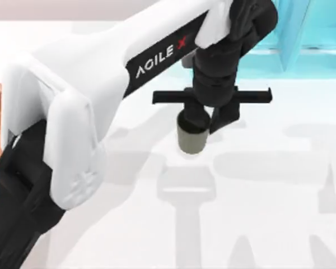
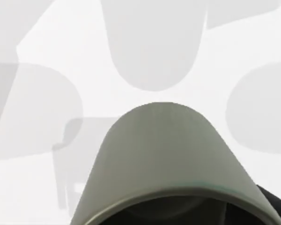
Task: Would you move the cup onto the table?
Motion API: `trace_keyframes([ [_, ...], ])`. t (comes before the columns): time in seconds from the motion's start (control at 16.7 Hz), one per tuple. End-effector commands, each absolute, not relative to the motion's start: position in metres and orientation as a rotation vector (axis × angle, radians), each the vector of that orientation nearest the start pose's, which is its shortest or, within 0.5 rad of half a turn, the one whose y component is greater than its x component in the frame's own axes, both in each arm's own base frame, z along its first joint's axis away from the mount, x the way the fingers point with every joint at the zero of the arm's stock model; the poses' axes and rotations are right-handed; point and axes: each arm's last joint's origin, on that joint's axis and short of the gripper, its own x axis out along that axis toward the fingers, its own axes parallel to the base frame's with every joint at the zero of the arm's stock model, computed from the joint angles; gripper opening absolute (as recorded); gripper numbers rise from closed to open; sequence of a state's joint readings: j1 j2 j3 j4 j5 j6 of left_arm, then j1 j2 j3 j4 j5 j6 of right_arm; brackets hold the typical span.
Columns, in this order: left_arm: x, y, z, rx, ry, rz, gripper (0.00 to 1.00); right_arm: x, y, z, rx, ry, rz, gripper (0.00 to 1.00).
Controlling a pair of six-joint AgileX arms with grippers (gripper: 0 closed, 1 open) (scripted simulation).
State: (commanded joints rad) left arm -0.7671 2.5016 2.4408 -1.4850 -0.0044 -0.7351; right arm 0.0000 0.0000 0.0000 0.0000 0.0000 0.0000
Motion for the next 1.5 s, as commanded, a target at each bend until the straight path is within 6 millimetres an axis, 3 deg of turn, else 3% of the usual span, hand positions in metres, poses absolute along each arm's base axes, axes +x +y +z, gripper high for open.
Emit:
trace_keyframes([
  [0.24,0.353,-0.330,0.186,0.011,1.548,-0.020,0.00,0.106,-0.001,0.160,0.000,0.000,0.000,1.00],
  [0.6,0.353,-0.330,0.183,0.010,1.548,-0.020,0.00,0.106,-0.001,0.160,0.000,0.000,0.000,1.00],
  [1.38,0.353,-0.330,0.183,0.010,1.548,-0.020,0.98,0.106,-0.001,0.160,0.000,0.000,0.000,1.00],
  [1.5,0.353,-0.330,0.183,0.010,1.548,-0.020,1.00,0.106,-0.001,0.160,0.000,0.000,0.000,1.00],
])
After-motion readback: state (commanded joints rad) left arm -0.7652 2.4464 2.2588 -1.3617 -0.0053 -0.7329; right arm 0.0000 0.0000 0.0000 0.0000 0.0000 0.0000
